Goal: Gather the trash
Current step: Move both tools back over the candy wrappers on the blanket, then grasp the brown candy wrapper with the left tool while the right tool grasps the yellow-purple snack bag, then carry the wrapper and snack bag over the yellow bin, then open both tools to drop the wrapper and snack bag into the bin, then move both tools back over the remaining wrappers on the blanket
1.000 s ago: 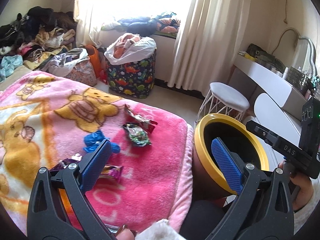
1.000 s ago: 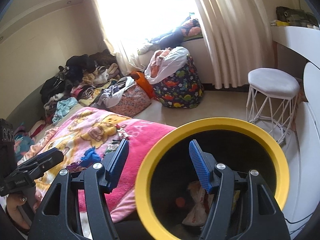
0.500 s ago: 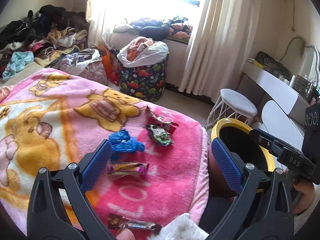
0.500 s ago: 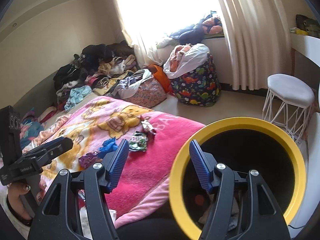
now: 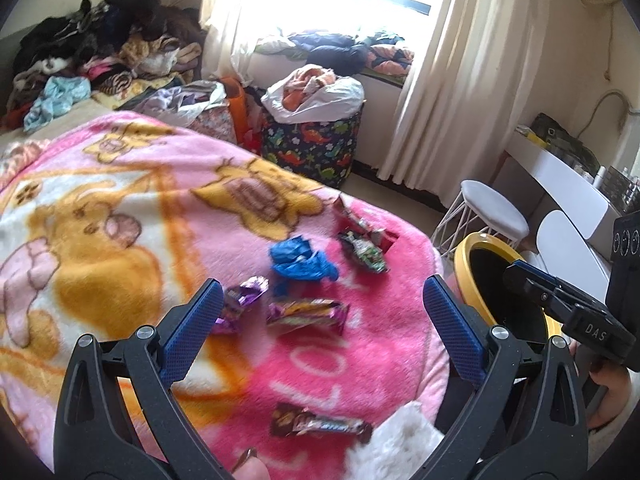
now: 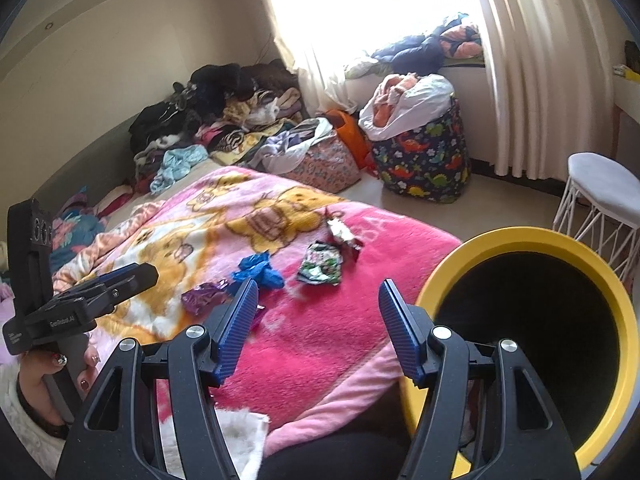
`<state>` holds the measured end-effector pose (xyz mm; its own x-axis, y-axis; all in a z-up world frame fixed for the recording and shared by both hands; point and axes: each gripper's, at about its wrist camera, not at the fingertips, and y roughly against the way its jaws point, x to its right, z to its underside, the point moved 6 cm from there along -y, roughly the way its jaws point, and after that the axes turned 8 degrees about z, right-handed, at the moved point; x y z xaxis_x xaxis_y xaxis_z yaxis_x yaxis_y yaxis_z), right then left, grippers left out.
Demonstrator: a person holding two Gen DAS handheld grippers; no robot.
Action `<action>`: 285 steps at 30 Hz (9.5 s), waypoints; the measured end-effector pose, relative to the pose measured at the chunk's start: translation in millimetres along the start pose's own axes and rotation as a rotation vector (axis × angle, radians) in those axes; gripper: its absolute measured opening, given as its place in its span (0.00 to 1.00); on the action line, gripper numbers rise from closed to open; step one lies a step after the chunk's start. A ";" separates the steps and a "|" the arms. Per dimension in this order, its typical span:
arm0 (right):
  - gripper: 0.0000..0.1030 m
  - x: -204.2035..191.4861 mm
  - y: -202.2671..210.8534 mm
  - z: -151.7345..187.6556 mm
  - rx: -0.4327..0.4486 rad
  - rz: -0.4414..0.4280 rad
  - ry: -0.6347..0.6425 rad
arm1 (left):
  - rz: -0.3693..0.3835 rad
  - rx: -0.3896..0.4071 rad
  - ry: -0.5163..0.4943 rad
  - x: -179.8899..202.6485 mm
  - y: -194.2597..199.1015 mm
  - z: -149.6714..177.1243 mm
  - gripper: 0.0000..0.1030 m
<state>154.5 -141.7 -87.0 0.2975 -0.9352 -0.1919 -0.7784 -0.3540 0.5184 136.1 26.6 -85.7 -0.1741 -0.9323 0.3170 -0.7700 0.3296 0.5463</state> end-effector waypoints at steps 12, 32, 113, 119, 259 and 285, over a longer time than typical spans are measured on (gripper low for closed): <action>0.58 -39.5 -30.2 7.9 -0.085 -0.064 0.073 | 0.043 -0.124 0.163 -40.8 9.4 54.5 0.70; 0.53 -93.5 -122.0 30.4 -0.299 -0.127 0.261 | 0.164 -0.276 0.245 -38.6 -19.9 105.1 0.51; 0.19 35.4 15.1 -21.0 0.006 -0.101 -0.079 | 0.260 -0.113 -0.044 89.9 -15.7 1.5 0.02; 0.19 55.6 24.2 -21.5 0.028 -0.074 -0.111 | 0.275 -0.111 -0.059 105.1 -23.1 -2.3 0.02; 0.83 86.6 0.3 -6.1 0.013 0.151 -0.142 | 0.088 -0.036 -0.110 92.0 -60.7 -16.6 0.89; 0.83 -6.6 -60.6 -18.4 -0.064 0.073 0.031 | -0.068 0.000 0.065 -27.9 -35.8 -12.3 0.89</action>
<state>209.9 -114.0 -101.8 0.2591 -0.9576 -0.1259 -0.7620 -0.2827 0.5826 176.1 42.7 -104.6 -0.0815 -0.9410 0.3286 -0.7788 0.2658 0.5682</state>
